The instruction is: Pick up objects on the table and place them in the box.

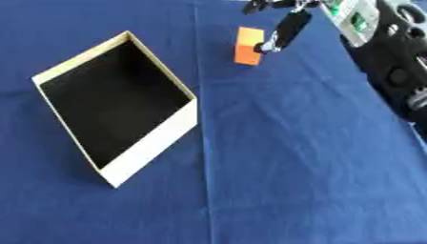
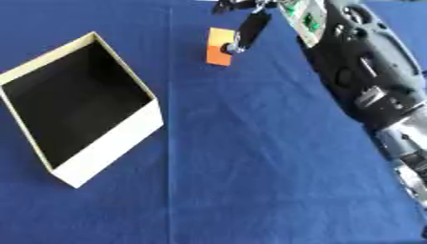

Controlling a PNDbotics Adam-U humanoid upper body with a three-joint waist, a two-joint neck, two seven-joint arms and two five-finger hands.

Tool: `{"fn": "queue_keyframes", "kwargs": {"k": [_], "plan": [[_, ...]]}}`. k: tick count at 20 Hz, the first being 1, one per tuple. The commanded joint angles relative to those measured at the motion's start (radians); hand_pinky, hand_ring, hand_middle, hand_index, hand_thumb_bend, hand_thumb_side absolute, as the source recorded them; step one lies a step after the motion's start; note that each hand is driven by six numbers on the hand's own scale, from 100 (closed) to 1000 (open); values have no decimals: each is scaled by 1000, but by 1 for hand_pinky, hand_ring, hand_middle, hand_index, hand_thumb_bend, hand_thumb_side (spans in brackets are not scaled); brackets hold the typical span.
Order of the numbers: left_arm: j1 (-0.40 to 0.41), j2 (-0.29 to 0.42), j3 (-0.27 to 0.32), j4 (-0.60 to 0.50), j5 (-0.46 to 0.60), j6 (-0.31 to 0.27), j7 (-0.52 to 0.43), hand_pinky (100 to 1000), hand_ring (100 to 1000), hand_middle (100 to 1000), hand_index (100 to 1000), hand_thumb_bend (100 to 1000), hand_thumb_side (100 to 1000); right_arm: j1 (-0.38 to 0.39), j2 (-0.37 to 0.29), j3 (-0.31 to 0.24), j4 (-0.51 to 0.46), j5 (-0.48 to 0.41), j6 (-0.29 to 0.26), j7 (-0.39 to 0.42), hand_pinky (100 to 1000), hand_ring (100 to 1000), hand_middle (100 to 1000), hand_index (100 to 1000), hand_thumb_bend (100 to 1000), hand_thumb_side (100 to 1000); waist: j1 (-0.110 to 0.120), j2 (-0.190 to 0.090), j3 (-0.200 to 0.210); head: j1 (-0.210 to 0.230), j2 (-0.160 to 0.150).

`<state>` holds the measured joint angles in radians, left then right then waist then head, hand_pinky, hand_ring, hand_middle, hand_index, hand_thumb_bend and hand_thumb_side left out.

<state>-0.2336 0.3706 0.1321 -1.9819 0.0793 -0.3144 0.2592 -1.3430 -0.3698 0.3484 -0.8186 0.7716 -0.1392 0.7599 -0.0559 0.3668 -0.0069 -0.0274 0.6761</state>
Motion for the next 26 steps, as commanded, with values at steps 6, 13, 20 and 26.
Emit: {"fn": "queue_keyframes", "kwargs": {"k": [6, 13, 20, 26], "plan": [[-10, 14, 1, -18, 5, -1, -2, 465, 485, 529, 687, 100, 655, -30, -23, -18, -13, -20, 52, 16, 997, 1000, 962, 1000, 277, 427, 1, -15, 7, -62, -125], [-13, 11, 1, -18, 5, -1, -6, 466, 484, 528, 686, 100, 656, -25, -15, -22, -2, 4, 66, 11, 994, 1000, 960, 1000, 286, 429, -2, -4, 14, -77, -130], [-16, 9, 0, -18, 6, 0, -10, 466, 482, 526, 684, 100, 661, -19, -9, -28, 13, 9, 65, 15, 987, 1000, 951, 1000, 282, 448, -5, 10, 20, -71, -121], [-19, 6, 0, -18, 7, 0, -13, 467, 481, 526, 685, 100, 668, -13, -5, -32, 23, 28, 76, 7, 982, 1000, 945, 1000, 286, 455, -5, 21, 27, -72, -120]]}}
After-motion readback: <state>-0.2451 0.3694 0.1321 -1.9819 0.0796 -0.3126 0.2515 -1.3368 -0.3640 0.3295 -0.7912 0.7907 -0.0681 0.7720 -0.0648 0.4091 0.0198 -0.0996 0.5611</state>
